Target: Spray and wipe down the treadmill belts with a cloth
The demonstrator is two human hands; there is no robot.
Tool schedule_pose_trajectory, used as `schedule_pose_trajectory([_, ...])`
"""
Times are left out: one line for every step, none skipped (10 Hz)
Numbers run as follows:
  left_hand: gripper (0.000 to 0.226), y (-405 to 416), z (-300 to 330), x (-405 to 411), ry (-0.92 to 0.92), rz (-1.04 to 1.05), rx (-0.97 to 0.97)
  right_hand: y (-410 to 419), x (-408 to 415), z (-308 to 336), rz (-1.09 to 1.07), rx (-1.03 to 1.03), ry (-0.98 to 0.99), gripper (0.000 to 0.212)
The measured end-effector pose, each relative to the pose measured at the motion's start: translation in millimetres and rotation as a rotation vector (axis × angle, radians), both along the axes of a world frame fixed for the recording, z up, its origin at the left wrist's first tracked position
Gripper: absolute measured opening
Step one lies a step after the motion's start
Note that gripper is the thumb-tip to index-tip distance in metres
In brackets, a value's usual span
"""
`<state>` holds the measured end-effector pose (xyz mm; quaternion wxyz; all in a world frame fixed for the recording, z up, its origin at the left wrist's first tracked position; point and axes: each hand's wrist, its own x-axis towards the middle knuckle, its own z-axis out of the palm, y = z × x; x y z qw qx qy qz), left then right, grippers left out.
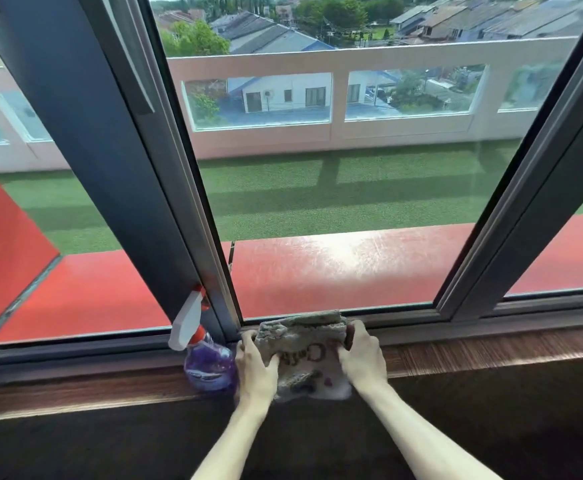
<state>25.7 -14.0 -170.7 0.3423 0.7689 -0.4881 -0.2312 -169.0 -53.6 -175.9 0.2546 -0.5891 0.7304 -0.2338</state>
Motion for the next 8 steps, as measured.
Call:
schedule_pose_trajectory([0.068, 7.7, 0.7, -3.7, -0.146, -0.045, -0.18, 11.3, -1.0, -3.6, -0.005, -0.351, 0.185, 0.056])
schedule_pose_trajectory([0.067, 12.9, -3.4, -6.7, -0.265, -0.118, -0.28, 15.2, -10.0, -25.7, 0.241, -0.752, 0.314, 0.035])
schedule_pose_trajectory([0.055, 17.7, -14.4, -6.3, -0.483, -0.322, -0.273, 18.7, -14.7, -45.0, 0.586, -0.837, 0.447, 0.023])
schedule_pose_trajectory([0.051, 18.1, -26.7, -4.0, -0.513, -0.426, -0.223, 15.3, -14.3, -52.9, 0.669, -0.79, 0.506, 0.026])
schedule_pose_trajectory([0.055, 12.1, -26.8, -2.8, -0.543, -0.411, -0.135, 12.5, -12.2, -44.0, 0.687, -0.644, 0.477, 0.026])
schedule_pose_trajectory([0.054, 10.6, -28.1, -1.0, -0.545, -0.424, -0.08, 15.3, -9.4, -31.2, 0.68, -0.533, 0.409, 0.04])
schedule_pose_trajectory([0.044, 7.7, -19.2, -3.3, -0.519, -0.442, -0.052, 14.4, -5.6, -17.7, 0.676, -0.532, 0.42, 0.025])
schedule_pose_trajectory([0.041, 15.0, -19.9, -6.0, -0.467, -0.429, -0.094, 22.8, -15.4, -21.9, 0.716, -0.508, 0.386, 0.039])
